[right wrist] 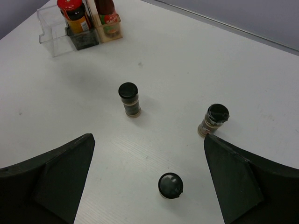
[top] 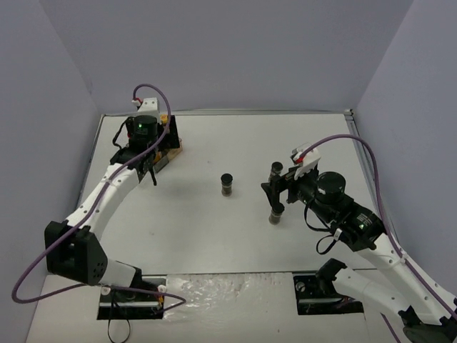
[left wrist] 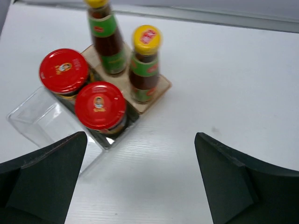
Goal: Organize the condiment bottles
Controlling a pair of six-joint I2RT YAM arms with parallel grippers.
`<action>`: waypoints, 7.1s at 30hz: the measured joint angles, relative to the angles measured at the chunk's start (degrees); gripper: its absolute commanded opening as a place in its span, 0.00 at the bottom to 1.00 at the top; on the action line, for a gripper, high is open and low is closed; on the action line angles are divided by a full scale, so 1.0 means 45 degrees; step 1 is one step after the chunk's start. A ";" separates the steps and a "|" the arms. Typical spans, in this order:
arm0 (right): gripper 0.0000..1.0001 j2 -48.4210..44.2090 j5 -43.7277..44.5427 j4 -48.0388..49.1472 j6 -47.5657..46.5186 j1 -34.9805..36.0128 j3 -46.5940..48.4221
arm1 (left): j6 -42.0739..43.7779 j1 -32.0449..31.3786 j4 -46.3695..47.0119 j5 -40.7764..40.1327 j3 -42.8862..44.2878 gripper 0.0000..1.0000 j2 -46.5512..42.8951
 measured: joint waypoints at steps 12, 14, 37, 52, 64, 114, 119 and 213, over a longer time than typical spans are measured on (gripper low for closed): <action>1.00 -0.1085 -0.0319 -0.0134 0.0061 0.0000 -0.0331 | 0.0603 -0.5507 0.1407 0.1753 -0.3064 0.97 -0.1353; 1.00 -0.1278 -0.0341 -0.0200 0.0104 0.0000 -0.0386 | 0.0645 -0.6068 0.1749 0.1706 -0.3065 0.97 -0.0508; 1.00 -0.2034 -0.0340 -0.0864 0.0230 0.0000 -0.0446 | -0.0019 -0.6753 0.2482 -0.0582 -0.1444 0.39 0.3712; 1.00 -0.1980 -0.0340 -0.0887 0.0231 0.0000 -0.0448 | -0.0395 -0.5849 0.1242 -0.1683 -0.1901 0.00 0.0992; 1.00 -0.1555 -0.0346 -0.0801 0.0167 0.0000 -0.0620 | -0.0458 0.0572 -0.0839 -0.1791 -0.2653 0.00 -0.3650; 1.00 -0.0388 0.1912 -0.1179 0.2794 0.0000 -0.1915 | -0.0410 0.4602 0.2055 -0.0916 0.0261 0.65 0.4624; 1.00 -0.0167 0.2607 -0.1617 0.4112 0.0000 -0.1929 | -0.0428 0.4627 0.2058 -0.0848 0.0247 0.82 0.4622; 1.00 0.0276 0.4709 -0.1068 0.2997 0.1369 -0.1086 | -0.0482 -0.4939 0.0289 0.0326 -0.2398 0.97 -0.0510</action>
